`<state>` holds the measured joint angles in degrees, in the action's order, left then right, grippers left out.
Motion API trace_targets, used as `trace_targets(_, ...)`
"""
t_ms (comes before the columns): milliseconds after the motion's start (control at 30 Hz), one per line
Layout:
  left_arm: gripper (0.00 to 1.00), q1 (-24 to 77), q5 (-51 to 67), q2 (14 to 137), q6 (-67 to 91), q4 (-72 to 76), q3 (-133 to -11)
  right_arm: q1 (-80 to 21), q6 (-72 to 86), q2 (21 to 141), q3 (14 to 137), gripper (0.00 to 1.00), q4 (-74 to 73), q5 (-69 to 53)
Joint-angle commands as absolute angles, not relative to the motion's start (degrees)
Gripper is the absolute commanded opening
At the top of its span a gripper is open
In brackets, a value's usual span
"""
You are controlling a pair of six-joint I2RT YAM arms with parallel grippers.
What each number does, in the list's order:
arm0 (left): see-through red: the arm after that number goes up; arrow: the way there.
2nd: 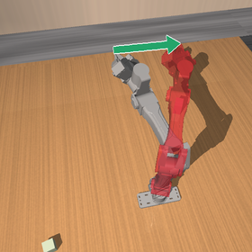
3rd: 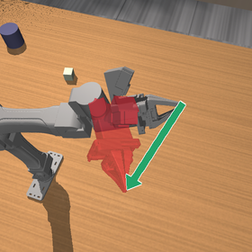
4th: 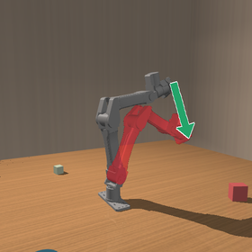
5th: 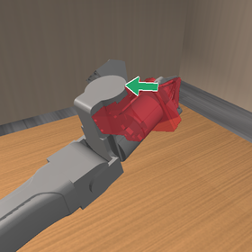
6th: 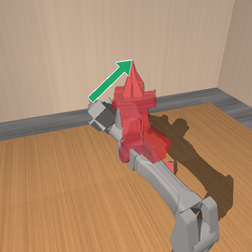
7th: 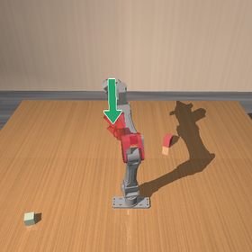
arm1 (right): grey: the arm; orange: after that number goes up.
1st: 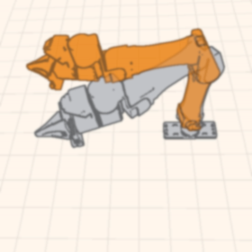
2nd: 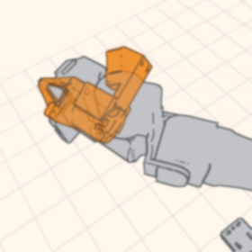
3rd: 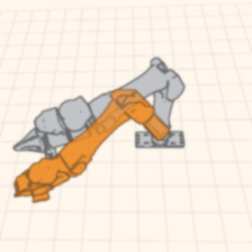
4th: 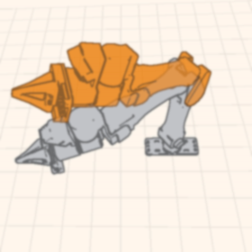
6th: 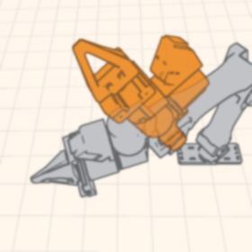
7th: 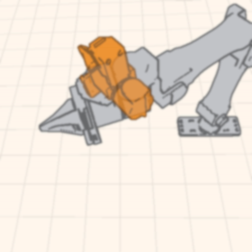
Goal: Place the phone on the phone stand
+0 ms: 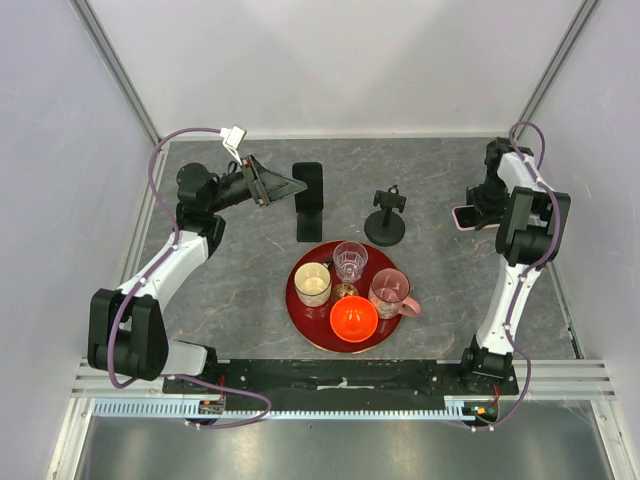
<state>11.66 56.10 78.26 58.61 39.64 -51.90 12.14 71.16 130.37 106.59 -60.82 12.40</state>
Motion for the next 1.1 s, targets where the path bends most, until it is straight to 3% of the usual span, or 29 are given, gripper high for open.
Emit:
trace_targets(0, 0.85, 11.78, 57.48, 76.73, 60.29, 42.45, -53.44, 11.51, 68.82, 128.42, 102.05, 0.00, -60.12, 16.17)
trace_targets(100, 0.85, 11.78, 57.48, 76.73, 60.29, 42.36, -53.44, 11.34, 67.16, 124.03, 97.67, 0.00, -57.14, 17.67)
trace_targets(233, 0.85, 11.87, 57.39, 76.82, 60.29, 42.36, -53.35, 10.99, 63.46, 109.22, 82.74, 0.00, -37.25, 17.75)
trace_targets(367, 0.85, 11.86, 57.48, 76.91, 60.38, 42.45, -53.44, 9.50, 51.38, 96.87, 69.37, 0.00, -20.42, 22.31)
trace_targets(533, 0.85, 11.86, 57.48, 76.82, 60.47, 42.36, -53.44, 3.62, 34.22, 85.65, 63.30, 0.00, -5.57, 27.94)
trace_targets(700, 0.85, 11.95, 57.48, 77.08, 60.29, 42.63, -53.35, -3.85, 17.35, 67.88, 45.46, 0.00, 19.72, 17.01)
trace_targets(833, 0.84, 13.00, 58.18, 77.25, 59.77, 43.76, -53.61, -7.64, 16.34, 55.38, 42.62, 0.00, 20.49, 4.61)
trace_targets(867, 0.76, 14.14, 58.44, 77.26, 59.33, 43.77, -53.79, -8.43, 16.61, 54.24, 43.06, 0.00, 20.13, 1.79)
trace_targets(933, 0.71, 15.64, 59.06, 77.08, 57.40, 43.77, -54.31, -11.76, 16.79, 51.51, 44.46, 0.00, 18.99, -3.74)
trace_targets(1033, 0.71, 17.84, 59.41, 76.82, 55.20, 43.77, -54.40, -17.65, 13.20, 48.53, 47.45, 0.00, 13.63, -4.04)
trace_targets(1067, 0.76, 18.54, 59.50, 76.73, 54.85, 43.86, -54.58, -20.36, 12.57, 47.82, 48.16, 0.00, 11.10, -3.78)
